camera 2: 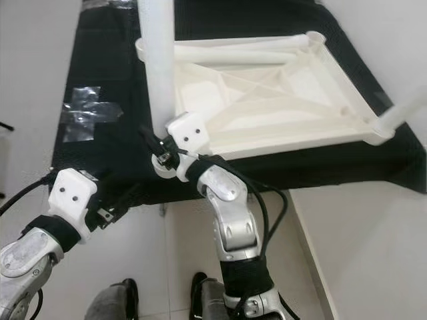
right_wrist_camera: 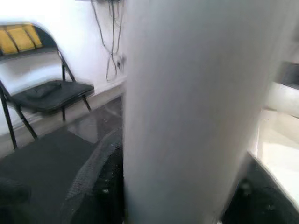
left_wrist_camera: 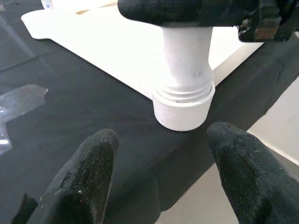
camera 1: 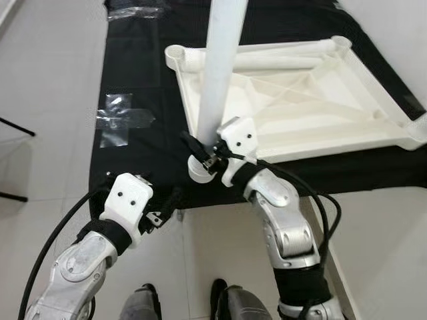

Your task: Building children table

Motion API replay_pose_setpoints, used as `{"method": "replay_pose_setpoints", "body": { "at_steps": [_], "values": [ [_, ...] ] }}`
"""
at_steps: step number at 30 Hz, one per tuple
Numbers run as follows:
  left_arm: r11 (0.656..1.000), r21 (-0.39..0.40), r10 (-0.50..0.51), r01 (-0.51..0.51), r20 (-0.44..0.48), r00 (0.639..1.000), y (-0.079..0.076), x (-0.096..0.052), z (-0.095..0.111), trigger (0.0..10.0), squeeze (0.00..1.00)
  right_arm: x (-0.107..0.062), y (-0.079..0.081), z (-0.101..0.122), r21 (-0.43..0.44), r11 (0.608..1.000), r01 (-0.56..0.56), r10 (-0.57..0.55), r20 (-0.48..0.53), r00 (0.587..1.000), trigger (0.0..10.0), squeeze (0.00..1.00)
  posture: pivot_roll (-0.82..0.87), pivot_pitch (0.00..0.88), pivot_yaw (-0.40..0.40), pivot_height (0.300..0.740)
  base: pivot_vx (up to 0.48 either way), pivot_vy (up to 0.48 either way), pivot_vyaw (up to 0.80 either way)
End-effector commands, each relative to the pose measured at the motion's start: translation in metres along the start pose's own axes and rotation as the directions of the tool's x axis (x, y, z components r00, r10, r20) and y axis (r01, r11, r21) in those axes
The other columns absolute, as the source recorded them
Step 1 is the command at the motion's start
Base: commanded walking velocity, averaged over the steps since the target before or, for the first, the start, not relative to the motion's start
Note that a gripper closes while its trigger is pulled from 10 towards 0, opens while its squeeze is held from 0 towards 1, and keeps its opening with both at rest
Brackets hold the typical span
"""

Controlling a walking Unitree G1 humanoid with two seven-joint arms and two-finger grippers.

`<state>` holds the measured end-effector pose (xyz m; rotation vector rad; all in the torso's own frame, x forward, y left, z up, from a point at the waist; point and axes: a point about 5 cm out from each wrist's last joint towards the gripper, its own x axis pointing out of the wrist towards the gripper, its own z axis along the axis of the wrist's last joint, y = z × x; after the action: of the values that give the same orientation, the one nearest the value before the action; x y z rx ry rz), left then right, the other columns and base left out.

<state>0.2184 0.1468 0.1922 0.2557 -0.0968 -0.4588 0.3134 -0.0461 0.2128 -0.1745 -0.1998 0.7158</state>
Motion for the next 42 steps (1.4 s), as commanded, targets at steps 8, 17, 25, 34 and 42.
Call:
{"method": "replay_pose_setpoints", "body": {
  "at_steps": [8, 17, 25, 34, 42],
  "values": [
    [0.999, -0.025, -0.03, 0.029, -0.018, 0.999, -0.007, 0.003, -0.006, 10.0, 0.0, 0.013, -0.002, 0.02, 0.057, 0.965, -0.254, 0.246, 0.119, 0.962, 10.0, 0.0, 0.13, 0.296, -0.142, 0.74, 0.0, 0.0, 0.0],
    [1.0, -0.023, -0.009, 0.009, -0.016, 1.0, -0.004, 0.002, -0.005, 10.0, 0.0, 0.011, -0.008, 0.037, -0.083, 0.741, -0.666, 0.671, 0.129, 0.73, 10.0, 0.0, 0.14, 0.293, -0.15, 0.74, 0.0, 0.0, 0.0],
    [1.0, -0.026, -0.012, 0.012, -0.014, 1.0, -0.006, 0.002, -0.005, 10.0, 0.0, 0.022, -0.032, 0.053, -0.097, 0.604, -0.791, 0.796, 0.108, 0.595, 10.0, 0.0, 0.15, 0.297, -0.152, 0.74, 0.0, 0.0, 0.0],
    [1.0, -0.021, -0.005, 0.004, -0.023, 1.0, -0.003, 0.0, -0.005, 10.0, 0.0, 0.024, -0.036, 0.058, -0.112, 0.502, -0.858, 0.865, 0.089, 0.494, 6.9, 0.0, 0.17, 0.3, -0.148, 0.74, 0.0, 0.0, 0.0],
    [1.0, -0.024, -0.01, 0.009, -0.024, 1.0, -0.005, 0.0, -0.006, 10.0, 0.0, 0.024, -0.043, 0.049, -0.101, 0.492, -0.865, 0.871, 0.063, 0.488, 0.0, 0.0, 0.16, 0.293, -0.147, 0.74, 0.0, 0.0, 0.0]
  ]
}}
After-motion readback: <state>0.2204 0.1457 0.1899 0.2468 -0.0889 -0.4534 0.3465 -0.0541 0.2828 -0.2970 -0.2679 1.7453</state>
